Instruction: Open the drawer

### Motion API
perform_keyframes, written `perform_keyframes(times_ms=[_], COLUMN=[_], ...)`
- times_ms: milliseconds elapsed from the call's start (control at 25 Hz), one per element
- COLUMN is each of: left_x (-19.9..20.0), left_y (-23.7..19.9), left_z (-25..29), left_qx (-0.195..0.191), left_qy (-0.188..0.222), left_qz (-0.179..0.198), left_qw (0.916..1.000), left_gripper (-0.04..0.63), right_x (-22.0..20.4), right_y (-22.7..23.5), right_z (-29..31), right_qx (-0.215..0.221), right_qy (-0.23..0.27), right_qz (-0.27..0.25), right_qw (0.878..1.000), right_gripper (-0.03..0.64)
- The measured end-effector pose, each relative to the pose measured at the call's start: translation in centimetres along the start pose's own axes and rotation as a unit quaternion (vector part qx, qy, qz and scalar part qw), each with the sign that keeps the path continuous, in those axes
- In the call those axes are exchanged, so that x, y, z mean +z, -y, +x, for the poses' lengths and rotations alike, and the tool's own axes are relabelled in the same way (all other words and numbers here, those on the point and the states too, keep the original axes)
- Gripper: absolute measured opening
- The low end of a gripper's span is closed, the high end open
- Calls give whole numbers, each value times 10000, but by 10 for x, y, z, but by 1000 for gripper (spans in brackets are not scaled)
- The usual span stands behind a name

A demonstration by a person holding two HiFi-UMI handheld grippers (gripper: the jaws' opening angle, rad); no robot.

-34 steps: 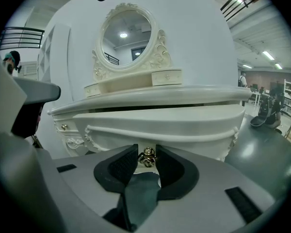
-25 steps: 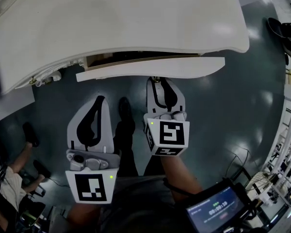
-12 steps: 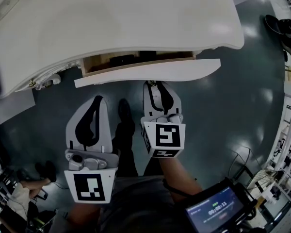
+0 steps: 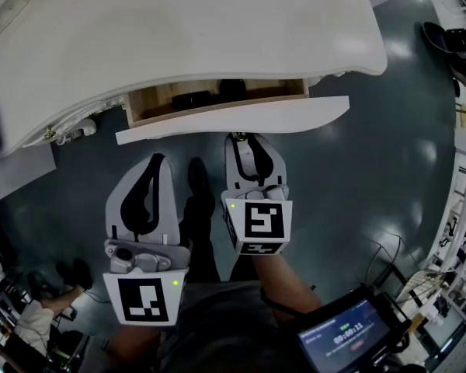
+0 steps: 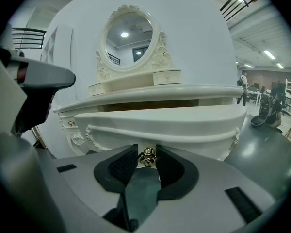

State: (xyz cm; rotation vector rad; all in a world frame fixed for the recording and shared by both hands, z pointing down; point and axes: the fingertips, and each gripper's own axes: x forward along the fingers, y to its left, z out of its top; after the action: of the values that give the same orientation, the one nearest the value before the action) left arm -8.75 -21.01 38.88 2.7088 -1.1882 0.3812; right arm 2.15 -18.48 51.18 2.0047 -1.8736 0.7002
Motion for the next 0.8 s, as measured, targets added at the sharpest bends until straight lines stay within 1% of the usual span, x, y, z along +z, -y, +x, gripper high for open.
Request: perform_keyframes(times_ms=[800], left_x=[4], left_y=[8], left_z=[-8], left_qx=[-103], left_qy=[52], left_qz=[66], left_qw=[9999], left_gripper=[11], right_x=[-9], right_y=[-3], right_z=[-15], right_qx=[-41], right_qy=[11], right_qz=[22], right_qw=[10000], right_gripper=[116])
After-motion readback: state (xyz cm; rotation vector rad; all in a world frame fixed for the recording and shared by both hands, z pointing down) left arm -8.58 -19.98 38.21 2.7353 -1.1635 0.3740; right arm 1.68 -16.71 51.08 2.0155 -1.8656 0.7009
